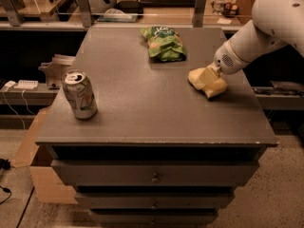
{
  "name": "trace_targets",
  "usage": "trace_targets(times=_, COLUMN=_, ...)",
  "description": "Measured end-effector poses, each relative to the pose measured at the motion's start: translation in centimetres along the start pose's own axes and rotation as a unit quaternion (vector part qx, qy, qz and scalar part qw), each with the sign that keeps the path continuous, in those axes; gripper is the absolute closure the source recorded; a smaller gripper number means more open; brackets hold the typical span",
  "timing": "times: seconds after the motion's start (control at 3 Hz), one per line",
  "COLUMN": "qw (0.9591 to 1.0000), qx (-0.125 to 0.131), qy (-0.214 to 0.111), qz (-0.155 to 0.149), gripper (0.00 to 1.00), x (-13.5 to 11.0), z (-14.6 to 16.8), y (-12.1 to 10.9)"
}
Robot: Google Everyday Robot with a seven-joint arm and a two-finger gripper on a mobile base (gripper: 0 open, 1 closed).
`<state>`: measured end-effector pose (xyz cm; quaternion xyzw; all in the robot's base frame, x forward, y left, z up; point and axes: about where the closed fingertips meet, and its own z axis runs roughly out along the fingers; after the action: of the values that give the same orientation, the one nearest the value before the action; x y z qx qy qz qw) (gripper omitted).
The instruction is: Move sponge near 7up can
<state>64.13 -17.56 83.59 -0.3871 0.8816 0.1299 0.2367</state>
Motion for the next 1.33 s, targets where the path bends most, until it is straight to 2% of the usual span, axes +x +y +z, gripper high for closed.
trace_targets(times=0.33, qw=1.0, qx=0.0, qy=0.0, qz=0.0, gripper=0.93, x=-0.1, z=-0.2, y=0.0)
trace_targets(times=0.67, qw=1.0, qx=0.0, qy=0.0, qz=0.0, gripper=1.0, x=-0.1, z=-0.2, y=0.0)
trace_targets(times=1.0, qw=0.9974, qx=-0.001, qy=-0.041, qz=-0.06, gripper=1.0, x=-3.0, z=-2.5, y=1.6)
trace_targets(times=1.33, qw=0.989, qx=0.0, qy=-0.081, qz=-0.124, gripper=1.0, x=-5.9, z=-5.3, y=3.3)
